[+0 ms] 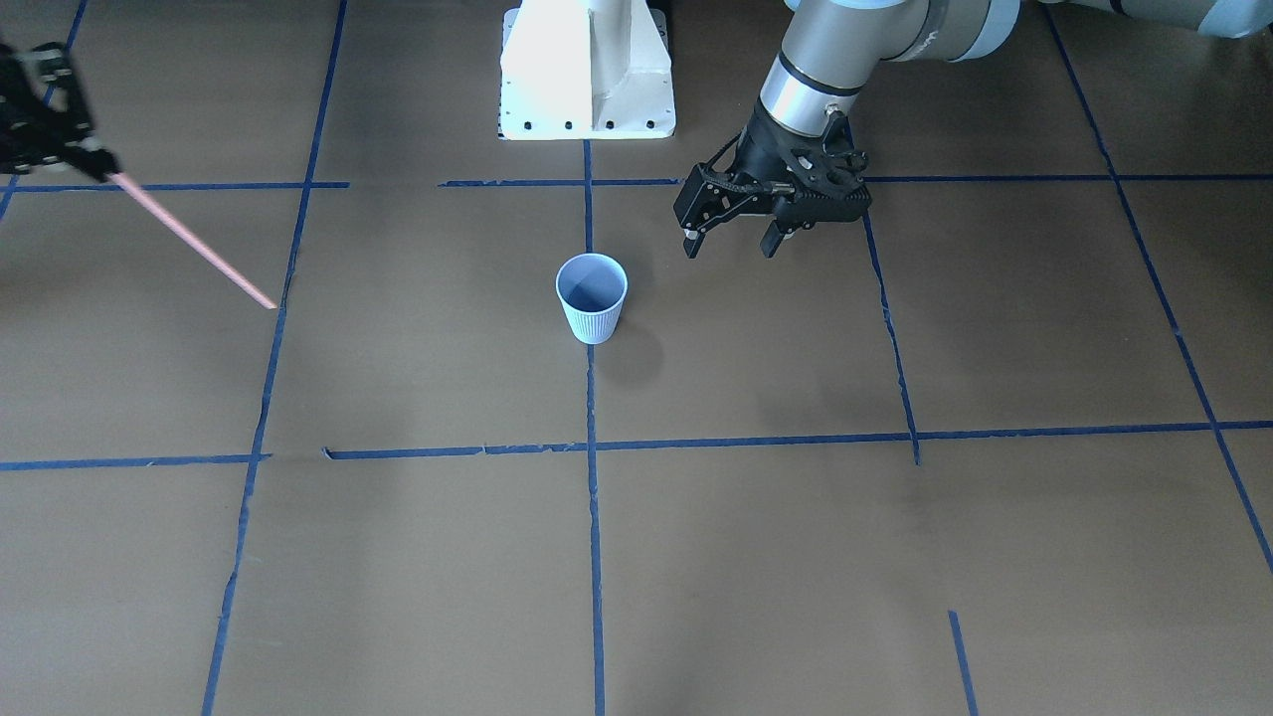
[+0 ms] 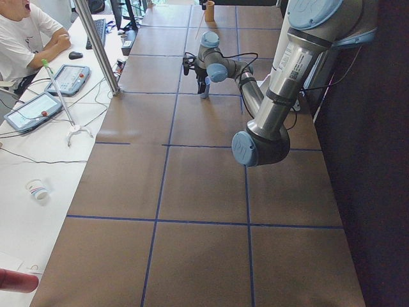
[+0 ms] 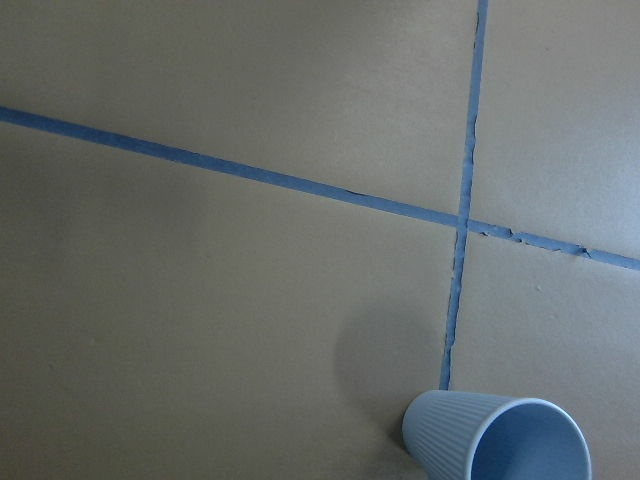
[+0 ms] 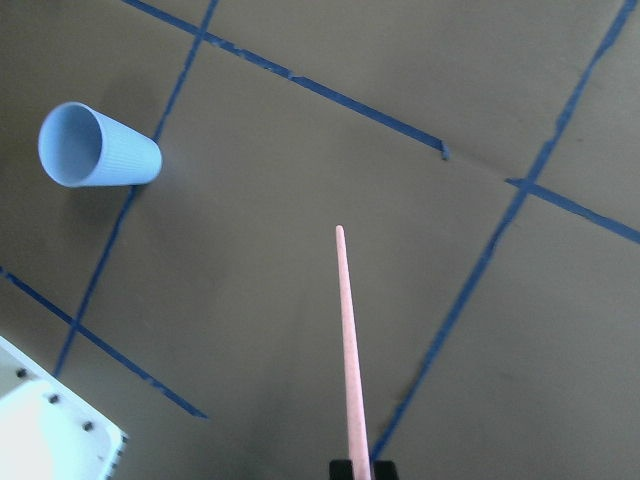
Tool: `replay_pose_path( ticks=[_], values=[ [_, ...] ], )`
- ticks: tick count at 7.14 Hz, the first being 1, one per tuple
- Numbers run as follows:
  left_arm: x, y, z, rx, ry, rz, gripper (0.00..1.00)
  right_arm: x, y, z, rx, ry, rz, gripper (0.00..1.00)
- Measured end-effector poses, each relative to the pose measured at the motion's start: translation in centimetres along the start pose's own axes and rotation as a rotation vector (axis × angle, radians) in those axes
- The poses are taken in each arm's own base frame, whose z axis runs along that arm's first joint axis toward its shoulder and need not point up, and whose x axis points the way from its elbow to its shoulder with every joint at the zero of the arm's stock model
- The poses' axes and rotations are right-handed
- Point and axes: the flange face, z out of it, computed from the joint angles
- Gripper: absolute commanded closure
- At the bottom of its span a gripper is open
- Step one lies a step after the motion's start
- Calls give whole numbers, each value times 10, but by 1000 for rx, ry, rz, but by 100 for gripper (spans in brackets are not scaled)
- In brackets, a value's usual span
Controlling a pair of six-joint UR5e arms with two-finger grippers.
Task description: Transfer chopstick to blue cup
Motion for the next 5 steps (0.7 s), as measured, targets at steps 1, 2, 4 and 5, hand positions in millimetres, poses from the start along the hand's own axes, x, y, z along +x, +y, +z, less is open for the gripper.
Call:
replay_pose_path(
  ticks=[1, 2, 4, 5],
  values=[
    [-2, -4, 5, 6, 2, 13, 0, -56, -17, 26, 6, -44, 61, 100],
    [-4, -8, 11, 11, 4, 18, 0, -99, -28, 52, 22, -87, 116, 100],
    [-7, -13, 18, 16, 10, 21, 0, -163, -38, 84, 49, -148, 214, 100],
    [-8, -14, 19, 16, 11, 21, 0, -185, -47, 94, 57, -157, 251, 100]
  ],
)
